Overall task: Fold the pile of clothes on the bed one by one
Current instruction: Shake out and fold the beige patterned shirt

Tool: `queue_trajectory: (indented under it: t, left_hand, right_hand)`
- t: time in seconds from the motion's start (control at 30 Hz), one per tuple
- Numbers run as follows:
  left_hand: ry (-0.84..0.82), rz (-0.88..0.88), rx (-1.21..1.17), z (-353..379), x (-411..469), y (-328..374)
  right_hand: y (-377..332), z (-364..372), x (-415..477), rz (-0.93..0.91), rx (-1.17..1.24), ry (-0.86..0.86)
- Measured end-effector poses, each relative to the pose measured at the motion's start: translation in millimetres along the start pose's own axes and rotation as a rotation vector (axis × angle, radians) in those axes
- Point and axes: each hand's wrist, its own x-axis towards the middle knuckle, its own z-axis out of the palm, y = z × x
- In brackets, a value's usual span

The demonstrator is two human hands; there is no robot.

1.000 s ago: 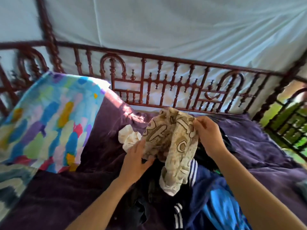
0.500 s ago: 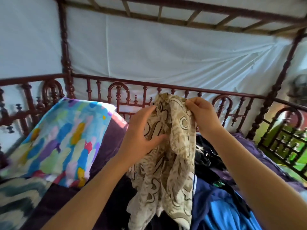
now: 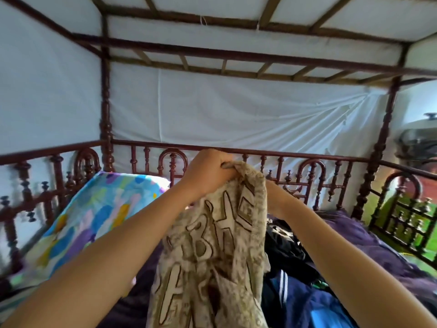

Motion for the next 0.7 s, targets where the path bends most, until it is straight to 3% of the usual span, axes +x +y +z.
queue_trajectory:
  t: [0.13, 0.27, 0.4, 0.53, 0.57, 0.63, 0.7]
  left_hand:
    - [-0.047, -0.138, -0.003, 1.9, -0.8, -15.6]
    - [-0.024, -0.235, -0.052, -2.0, 7.5, -19.7]
    - [0.036, -0.28, -0.06, -11.6, 12.8, -24.9]
    - [0.114, -0.337, -0.014, -25.1, 14.7, -28.1]
    - [0.127, -0.347, -0.012, -28.8, 14.7, -29.6]
    - [0.167, -0.37, -0.044, -37.3, 13.7, -35.8]
    - [0.212, -0.413, -0.108, -47.7, 9.7, -43.5]
  right_hand:
    - [23.4, -10.0, -16.6, 0.147, 0.157, 0.032]
    - [44.8, -1.1, -40.0, 0.016, 0.076, 0.196]
    - [65.3, 43.4, -79.4, -0.275, -0.188, 0.357]
    - [95.9, 101.1, -89.2, -0.616, -0.926, 0.504]
    - [98.0, 105.0, -82.1, -0.638, -1.014, 0.539]
    - [96.8, 93.3, -60.3, -0.573, -0.958, 0.63]
    - [91.2, 67.4, -36.6, -0.486, -0.736, 0.65]
